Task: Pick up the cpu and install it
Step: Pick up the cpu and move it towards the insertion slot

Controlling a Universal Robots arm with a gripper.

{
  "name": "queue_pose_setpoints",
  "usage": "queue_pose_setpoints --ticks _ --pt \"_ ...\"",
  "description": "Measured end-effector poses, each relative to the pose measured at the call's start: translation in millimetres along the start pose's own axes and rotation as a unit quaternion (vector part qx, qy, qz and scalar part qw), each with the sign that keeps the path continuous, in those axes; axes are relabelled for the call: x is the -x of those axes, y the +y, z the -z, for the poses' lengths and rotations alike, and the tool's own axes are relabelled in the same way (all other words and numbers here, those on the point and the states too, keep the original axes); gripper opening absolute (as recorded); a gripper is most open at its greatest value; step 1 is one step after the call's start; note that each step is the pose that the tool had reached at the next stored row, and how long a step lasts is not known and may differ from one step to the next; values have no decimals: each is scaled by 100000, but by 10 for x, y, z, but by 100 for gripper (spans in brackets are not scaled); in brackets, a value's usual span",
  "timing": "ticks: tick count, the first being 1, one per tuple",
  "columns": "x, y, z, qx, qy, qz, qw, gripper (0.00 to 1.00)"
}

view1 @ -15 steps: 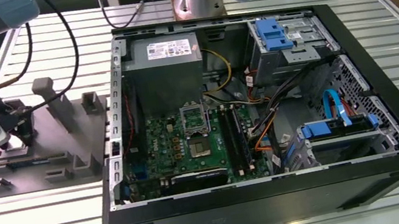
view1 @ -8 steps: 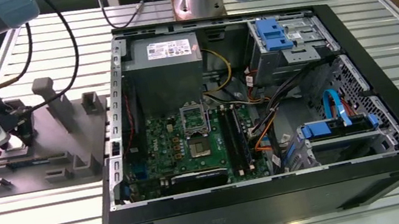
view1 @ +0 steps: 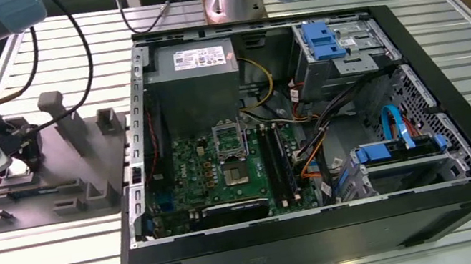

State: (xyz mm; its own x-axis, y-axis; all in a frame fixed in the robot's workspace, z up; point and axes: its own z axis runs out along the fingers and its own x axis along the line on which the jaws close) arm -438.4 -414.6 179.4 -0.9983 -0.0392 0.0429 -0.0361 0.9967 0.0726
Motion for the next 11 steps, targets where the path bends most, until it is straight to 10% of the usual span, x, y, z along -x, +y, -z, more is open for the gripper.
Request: queue_pose_setpoints --ticks 11 --pt "-3 3 18 20 -7 10 100000 57"
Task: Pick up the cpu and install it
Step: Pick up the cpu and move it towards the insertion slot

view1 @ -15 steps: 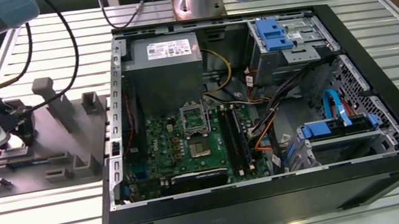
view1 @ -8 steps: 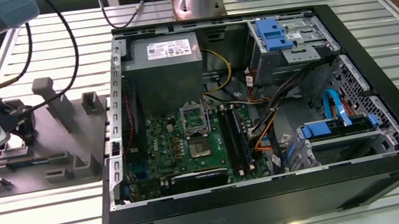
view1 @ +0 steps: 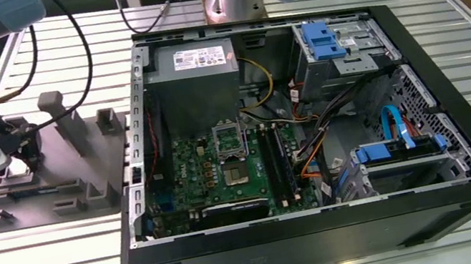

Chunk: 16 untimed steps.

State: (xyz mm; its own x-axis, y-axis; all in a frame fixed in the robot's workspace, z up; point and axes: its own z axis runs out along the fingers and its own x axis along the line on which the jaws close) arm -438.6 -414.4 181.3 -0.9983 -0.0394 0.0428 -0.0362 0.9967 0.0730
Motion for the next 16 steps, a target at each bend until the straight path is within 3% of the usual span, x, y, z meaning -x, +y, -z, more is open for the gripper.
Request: queue_pose_setpoints --ticks 16 --pt "0 0 2 -48 83 1005 99995 56"
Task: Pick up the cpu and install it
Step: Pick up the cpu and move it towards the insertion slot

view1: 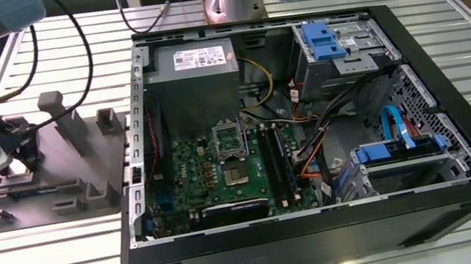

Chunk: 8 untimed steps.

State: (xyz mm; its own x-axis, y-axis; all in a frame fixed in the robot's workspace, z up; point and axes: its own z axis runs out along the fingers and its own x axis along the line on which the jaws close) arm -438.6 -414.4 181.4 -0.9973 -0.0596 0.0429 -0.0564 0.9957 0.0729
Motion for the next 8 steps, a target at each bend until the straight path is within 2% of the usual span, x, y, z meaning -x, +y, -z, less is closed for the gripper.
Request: queue_pose_setpoints --ticks 1,8 --pt "0 0 0 1 0 6 100000 49" --pt "0 1 6 5 -9 24 100000 47"
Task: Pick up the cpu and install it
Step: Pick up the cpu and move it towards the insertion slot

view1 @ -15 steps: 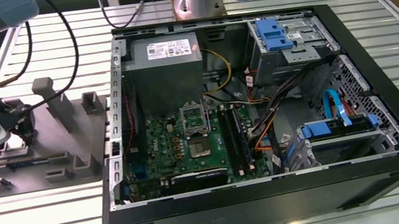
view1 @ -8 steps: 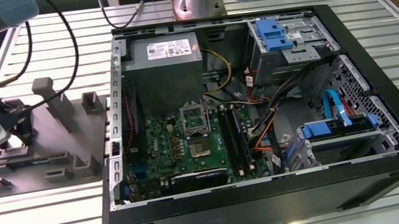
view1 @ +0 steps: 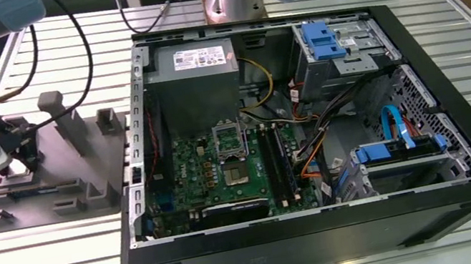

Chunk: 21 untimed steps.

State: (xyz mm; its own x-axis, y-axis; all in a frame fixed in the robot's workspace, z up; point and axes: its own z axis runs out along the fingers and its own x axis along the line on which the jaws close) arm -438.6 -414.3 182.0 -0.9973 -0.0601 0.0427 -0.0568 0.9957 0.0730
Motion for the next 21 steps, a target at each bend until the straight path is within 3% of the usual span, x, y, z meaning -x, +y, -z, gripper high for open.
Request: queue_pose_setpoints --ticks 6,17,21 --pt "-2 2 29 -9 18 -1 100000 47" --pt "-8 12 170 -5 11 0 100000 47" --pt "-8 14 183 5 -7 1 100000 47"
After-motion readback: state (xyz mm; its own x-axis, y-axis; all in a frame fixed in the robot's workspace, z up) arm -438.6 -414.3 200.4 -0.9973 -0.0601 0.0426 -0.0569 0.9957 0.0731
